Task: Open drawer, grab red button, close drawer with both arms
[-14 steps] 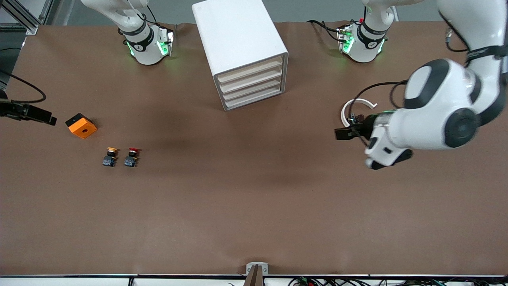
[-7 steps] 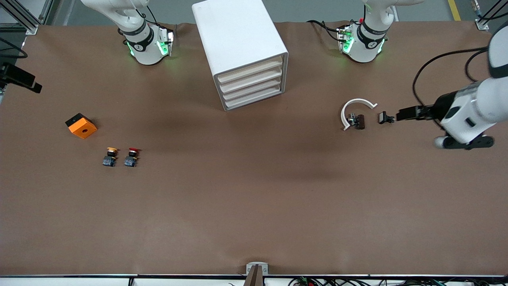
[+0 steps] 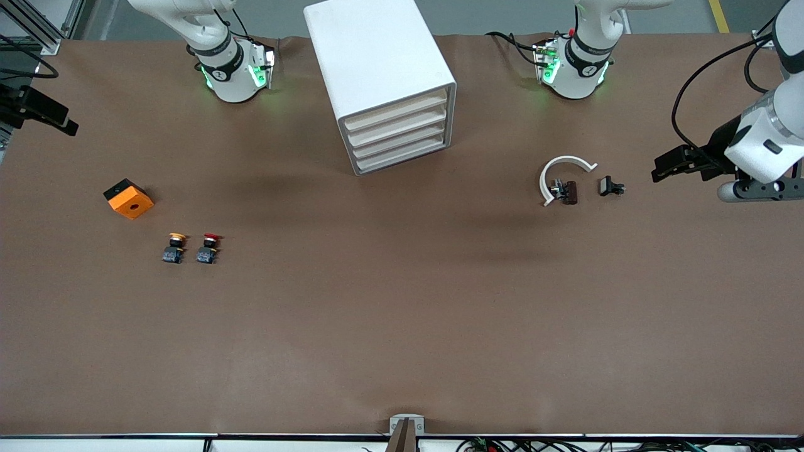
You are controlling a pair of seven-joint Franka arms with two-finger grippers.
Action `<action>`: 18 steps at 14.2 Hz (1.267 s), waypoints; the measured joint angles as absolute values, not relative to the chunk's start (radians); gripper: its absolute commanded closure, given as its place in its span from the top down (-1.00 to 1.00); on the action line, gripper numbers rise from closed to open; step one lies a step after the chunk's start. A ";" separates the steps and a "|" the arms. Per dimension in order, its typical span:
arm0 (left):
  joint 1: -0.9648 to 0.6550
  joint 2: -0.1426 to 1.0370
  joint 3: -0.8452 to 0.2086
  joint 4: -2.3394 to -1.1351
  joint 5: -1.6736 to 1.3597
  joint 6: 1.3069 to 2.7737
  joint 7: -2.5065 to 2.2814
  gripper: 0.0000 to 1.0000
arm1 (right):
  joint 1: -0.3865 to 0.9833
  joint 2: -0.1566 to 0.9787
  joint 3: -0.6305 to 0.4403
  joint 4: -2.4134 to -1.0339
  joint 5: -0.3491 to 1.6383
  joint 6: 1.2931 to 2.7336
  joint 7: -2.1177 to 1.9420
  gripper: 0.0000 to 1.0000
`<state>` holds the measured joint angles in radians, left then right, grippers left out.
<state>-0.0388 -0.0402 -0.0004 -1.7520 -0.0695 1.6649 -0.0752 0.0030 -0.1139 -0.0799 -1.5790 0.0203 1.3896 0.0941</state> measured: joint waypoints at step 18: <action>-0.052 -0.076 -0.056 -1.621 -0.067 1.538 -0.086 1.00 | -0.017 -0.143 -0.058 -1.615 0.020 1.415 0.092 1.00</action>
<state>-0.0522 -0.0759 -0.0558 -1.6214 -0.0672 1.5380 -0.0856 -0.0175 -0.1431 -0.0579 -1.6149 0.0203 1.4148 0.0916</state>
